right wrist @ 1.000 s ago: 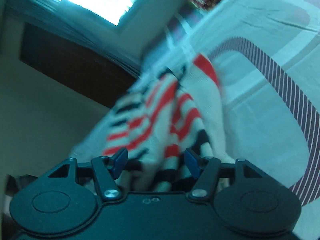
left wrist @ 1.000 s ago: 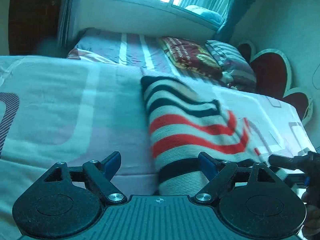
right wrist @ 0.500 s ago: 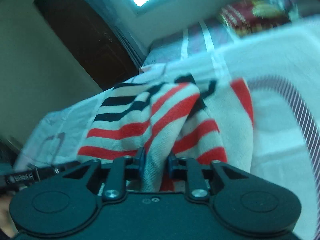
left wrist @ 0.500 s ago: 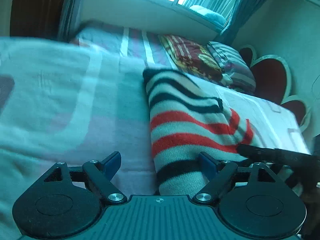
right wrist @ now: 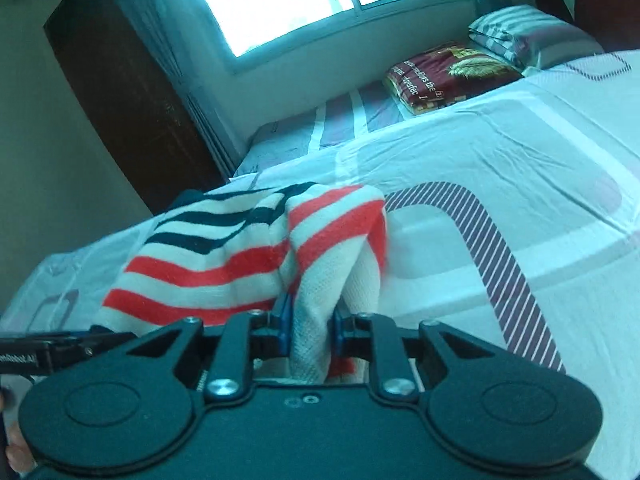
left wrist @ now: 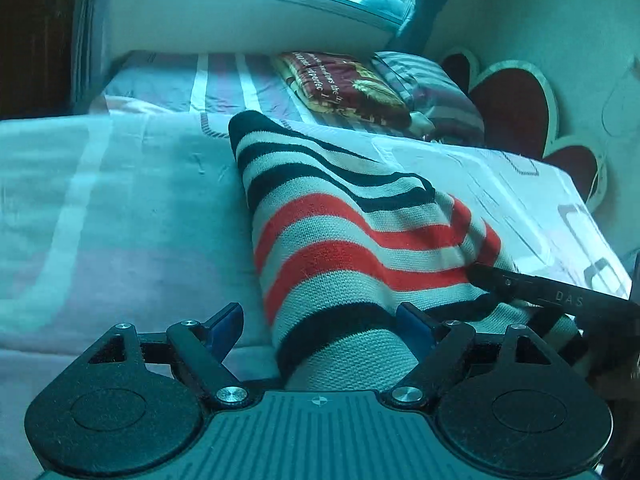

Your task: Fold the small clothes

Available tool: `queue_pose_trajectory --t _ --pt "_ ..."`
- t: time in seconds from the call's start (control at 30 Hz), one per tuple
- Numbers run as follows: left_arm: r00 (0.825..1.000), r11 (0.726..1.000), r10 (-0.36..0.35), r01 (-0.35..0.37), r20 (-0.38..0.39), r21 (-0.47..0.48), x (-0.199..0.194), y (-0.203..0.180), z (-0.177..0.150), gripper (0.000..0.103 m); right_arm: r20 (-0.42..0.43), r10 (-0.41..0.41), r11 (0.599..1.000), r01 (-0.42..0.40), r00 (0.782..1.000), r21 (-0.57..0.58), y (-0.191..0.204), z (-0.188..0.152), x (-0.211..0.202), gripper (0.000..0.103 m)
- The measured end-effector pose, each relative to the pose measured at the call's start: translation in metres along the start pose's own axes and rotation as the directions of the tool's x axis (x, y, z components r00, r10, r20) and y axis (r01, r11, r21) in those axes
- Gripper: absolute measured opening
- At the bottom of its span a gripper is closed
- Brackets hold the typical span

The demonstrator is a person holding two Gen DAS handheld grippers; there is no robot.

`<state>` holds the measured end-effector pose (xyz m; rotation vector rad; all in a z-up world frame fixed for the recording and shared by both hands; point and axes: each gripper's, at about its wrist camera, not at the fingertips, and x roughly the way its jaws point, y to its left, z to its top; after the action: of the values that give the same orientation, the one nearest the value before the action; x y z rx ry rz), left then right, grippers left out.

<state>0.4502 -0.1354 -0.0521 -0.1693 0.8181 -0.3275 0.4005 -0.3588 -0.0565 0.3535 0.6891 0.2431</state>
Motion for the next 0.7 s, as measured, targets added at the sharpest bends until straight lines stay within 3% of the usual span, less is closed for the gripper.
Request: queue_pose_trajectory --t 0.17,0.27,0.37,0.47,0.5,0.57,0.6,0.63,0.7 --pt "1.0 1.0 -0.011 0.011 0.007 0.011 -0.005 0.004 -0.001 0.084 -0.029 0.013 0.999 -0.013 1.0 -0.03 0.002 0.006 -0.004 0.027" --pt "0.997 0.997 -0.053 0.056 0.061 -0.054 -0.005 0.021 0.004 0.083 0.027 0.005 1.0 -0.005 1.0 -0.003 -0.01 0.02 -0.012 0.031" --pt "0.993 0.989 -0.072 0.083 0.093 -0.119 0.0 0.039 0.02 0.083 0.012 0.062 0.993 -0.063 0.998 0.098 -0.031 0.038 0.001 0.033" --pt "0.994 0.98 -0.096 0.103 0.047 -0.171 0.021 0.053 0.033 0.083 -0.022 0.129 0.979 -0.124 0.991 0.163 -0.047 0.048 0.023 0.033" --pt "0.994 0.979 -0.106 0.106 0.012 -0.175 0.03 0.056 0.035 0.083 -0.033 0.124 0.984 -0.119 0.992 0.136 -0.043 0.049 0.027 0.031" --pt "0.997 0.992 -0.058 0.052 -0.051 -0.113 0.045 0.056 0.033 0.084 -0.017 0.029 1.0 -0.03 0.999 -0.006 -0.03 0.046 0.028 0.01" --pt "0.998 0.996 -0.049 0.046 -0.038 -0.073 0.047 0.052 0.031 0.086 -0.033 -0.044 0.994 0.041 0.998 -0.099 -0.025 0.04 0.034 0.009" --pt "0.999 0.998 -0.037 0.036 -0.035 -0.05 0.049 0.047 0.029 0.088 -0.026 -0.065 0.988 0.061 0.998 -0.14 -0.026 0.033 0.038 0.008" --pt "0.999 1.0 -0.016 0.016 -0.034 -0.022 0.05 0.041 0.03 0.089 -0.03 -0.061 0.993 0.058 0.998 -0.099 -0.029 0.034 0.037 0.009"
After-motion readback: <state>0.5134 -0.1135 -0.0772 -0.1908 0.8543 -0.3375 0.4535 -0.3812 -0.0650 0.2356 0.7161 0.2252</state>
